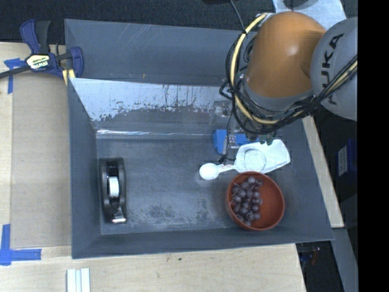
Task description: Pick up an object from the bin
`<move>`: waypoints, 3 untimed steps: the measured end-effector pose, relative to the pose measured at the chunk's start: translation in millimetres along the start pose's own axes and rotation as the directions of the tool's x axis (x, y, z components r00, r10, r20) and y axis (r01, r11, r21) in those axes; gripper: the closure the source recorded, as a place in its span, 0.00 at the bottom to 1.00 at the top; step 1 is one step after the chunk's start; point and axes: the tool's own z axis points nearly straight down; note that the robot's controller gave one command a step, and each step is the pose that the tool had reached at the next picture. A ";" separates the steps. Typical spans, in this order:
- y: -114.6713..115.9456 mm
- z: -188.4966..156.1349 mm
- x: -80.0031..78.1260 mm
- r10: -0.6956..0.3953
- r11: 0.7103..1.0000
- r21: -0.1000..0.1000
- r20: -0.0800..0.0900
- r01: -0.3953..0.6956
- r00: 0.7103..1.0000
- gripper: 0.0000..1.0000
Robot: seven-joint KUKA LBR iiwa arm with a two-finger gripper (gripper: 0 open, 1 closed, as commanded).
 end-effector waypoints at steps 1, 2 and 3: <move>0.0 0.0 0.0 0.000 1.000 0.000 0.000 0.000 1.000 0.00; -43.0 69.6 23.3 0.040 0.999 0.002 -0.004 -0.040 0.999 0.00; -28.7 50.5 -7.9 -0.164 0.986 0.001 0.016 0.164 0.986 0.00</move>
Offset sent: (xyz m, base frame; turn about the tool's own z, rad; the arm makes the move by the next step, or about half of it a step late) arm -0.0216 -0.0402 -0.0665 0.0360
